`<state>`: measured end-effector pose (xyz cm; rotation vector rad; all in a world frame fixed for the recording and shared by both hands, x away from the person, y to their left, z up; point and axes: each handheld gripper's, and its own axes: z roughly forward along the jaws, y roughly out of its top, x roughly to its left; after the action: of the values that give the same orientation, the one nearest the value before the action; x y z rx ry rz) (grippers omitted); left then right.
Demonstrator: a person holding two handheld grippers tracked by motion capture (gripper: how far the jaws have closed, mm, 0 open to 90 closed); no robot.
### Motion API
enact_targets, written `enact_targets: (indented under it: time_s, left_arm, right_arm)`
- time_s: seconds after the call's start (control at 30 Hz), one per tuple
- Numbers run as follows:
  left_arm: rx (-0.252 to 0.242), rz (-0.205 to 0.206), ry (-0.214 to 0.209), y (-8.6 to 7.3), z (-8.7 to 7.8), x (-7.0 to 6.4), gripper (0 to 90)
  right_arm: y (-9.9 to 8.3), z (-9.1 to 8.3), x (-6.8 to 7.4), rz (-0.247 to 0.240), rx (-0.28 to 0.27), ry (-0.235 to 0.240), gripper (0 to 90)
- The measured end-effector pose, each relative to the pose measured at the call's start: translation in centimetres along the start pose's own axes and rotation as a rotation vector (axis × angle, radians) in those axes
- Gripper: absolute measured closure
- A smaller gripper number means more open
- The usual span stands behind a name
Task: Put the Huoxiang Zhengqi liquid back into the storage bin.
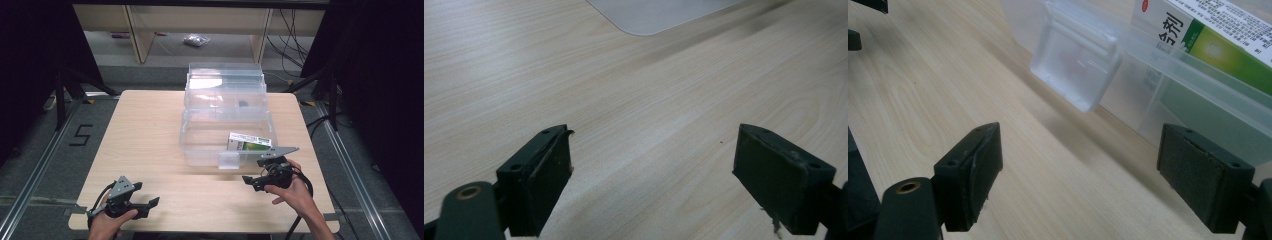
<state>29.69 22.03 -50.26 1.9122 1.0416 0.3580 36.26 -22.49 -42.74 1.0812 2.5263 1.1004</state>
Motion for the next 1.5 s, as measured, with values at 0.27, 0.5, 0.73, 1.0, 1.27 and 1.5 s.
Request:
enact_targets:
  time_s: [0.27, 0.5, 0.73, 1.0, 1.27, 1.5]
  left_arm:
    - [0.005, 0.007, 0.003, 0.0, -0.1, 0.0, 14.8]
    - [-0.005, 0.003, -0.005, 0.0, -0.1, 0.0, 14.8]
    - [-0.007, 0.0, -0.003, 0.0, -0.1, -0.1, 14.8]
    - [-0.009, -0.002, 0.002, 0.0, -0.1, -0.1, 14.9]
    - [-0.005, 0.002, 0.002, 0.0, -0.1, 0.0, 14.8]
    - [-0.005, 0.002, 0.002, 0.0, -0.2, 0.0, 14.8]
  right_arm:
    - [-1.1, 0.7, 0.3, -0.002, 0.005, 0.003, 19.4]
    - [-2.1, 1.2, 0.8, 0.002, -0.019, 0.008, 17.2]
    - [-3.1, 1.6, 1.0, 0.015, 0.001, 0.018, 16.7]
    - [-4.5, 1.9, 1.2, 0.007, 0.036, 0.0, 16.8]
    - [-5.5, 1.9, 1.6, 0.046, 0.09, -0.002, 16.9]
    - [-6.1, 2.2, 1.1, -0.041, 0.078, -0.014, 16.8]
